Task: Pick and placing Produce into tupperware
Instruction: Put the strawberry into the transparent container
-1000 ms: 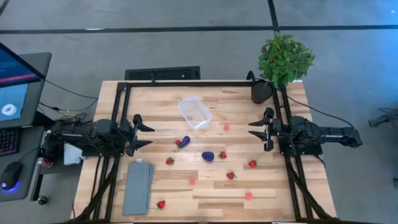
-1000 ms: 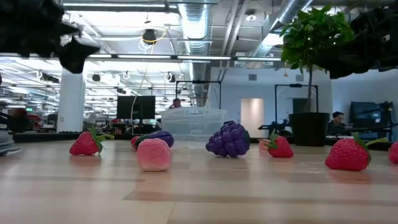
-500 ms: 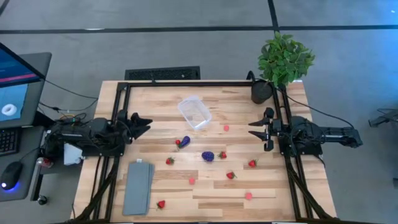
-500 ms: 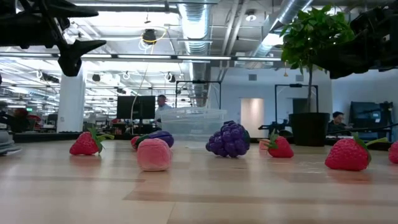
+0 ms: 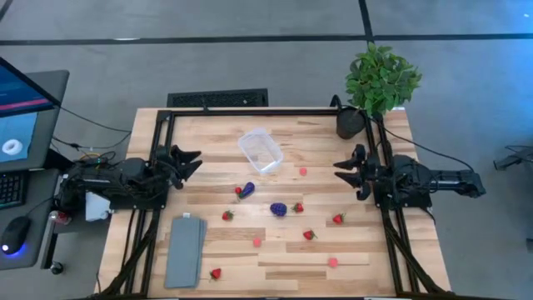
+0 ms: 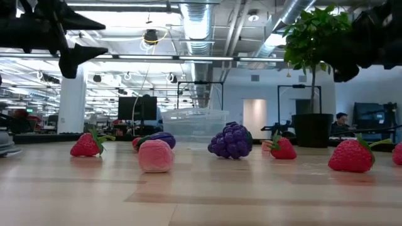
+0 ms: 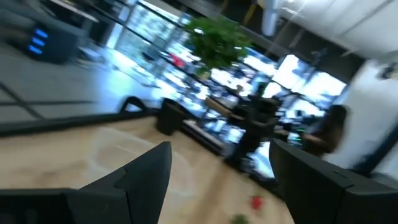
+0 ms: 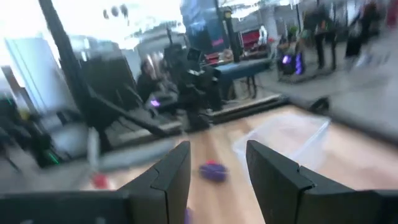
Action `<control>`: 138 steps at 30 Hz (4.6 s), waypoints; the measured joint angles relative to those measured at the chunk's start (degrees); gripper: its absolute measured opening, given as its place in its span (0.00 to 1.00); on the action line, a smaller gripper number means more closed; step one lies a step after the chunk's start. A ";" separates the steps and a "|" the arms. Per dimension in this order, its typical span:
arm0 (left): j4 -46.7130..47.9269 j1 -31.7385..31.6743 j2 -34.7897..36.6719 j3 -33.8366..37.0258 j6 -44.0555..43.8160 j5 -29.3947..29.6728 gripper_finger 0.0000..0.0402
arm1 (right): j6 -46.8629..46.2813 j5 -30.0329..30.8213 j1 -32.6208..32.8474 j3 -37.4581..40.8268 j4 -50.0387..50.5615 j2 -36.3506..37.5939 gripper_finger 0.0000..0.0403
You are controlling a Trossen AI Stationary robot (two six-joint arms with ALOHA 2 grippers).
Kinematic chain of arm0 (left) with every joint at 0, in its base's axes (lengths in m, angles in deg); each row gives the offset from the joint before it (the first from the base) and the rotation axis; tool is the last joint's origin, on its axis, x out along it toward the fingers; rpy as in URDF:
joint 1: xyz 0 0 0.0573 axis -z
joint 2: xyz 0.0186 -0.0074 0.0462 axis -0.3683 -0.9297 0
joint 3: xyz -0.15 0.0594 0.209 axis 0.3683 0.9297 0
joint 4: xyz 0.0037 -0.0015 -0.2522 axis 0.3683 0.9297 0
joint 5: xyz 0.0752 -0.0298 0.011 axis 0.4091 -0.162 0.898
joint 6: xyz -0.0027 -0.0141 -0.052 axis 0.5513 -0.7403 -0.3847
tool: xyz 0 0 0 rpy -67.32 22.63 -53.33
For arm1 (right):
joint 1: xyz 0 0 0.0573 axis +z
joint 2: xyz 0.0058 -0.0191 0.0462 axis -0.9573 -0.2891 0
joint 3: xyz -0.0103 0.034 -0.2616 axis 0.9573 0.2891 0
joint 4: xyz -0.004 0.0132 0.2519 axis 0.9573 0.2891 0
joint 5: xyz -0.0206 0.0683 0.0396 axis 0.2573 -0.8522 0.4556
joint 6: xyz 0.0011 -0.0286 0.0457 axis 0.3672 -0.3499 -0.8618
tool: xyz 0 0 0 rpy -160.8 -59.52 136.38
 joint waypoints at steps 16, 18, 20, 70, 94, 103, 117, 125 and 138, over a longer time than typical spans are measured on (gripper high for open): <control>2.31 0.00 -0.02 -0.02 -3.48 5.96 0.65 | -24.71 1.51 -0.86 -0.02 -8.21 0.00 0.45; 2.19 0.00 -0.02 -0.02 -3.52 5.59 0.65 | -25.72 1.51 -0.84 -0.02 -8.12 0.01 0.45; 2.21 0.00 -0.02 -0.02 -5.11 4.63 0.65 | -28.48 1.51 -0.85 -0.02 -8.11 0.02 0.45; -7.48 1.55 -8.63 -0.07 -3.54 -12.43 0.65 | -13.69 1.31 21.73 -34.20 -4.71 -48.85 0.45; 0.26 1.53 -8.63 -0.07 -10.84 -9.85 0.65 | -40.51 5.64 39.09 -37.16 43.47 -48.83 0.33; 3.08 1.53 -8.63 -0.07 -11.19 -9.44 0.65 | -42.20 8.08 41.79 -34.63 49.34 -48.83 0.30; 9.22 1.53 -8.63 -0.04 -16.29 -9.04 0.65 | -41.06 1.38 41.61 -29.68 42.43 -57.47 0.31; 9.21 1.53 -8.62 -0.04 -16.45 -8.85 0.65 | -41.46 1.27 40.39 -29.70 38.95 -61.32 0.56; 9.81 1.51 -8.63 -0.04 -16.98 -7.56 0.65 | -36.92 1.68 37.89 -29.73 38.48 -61.51 0.68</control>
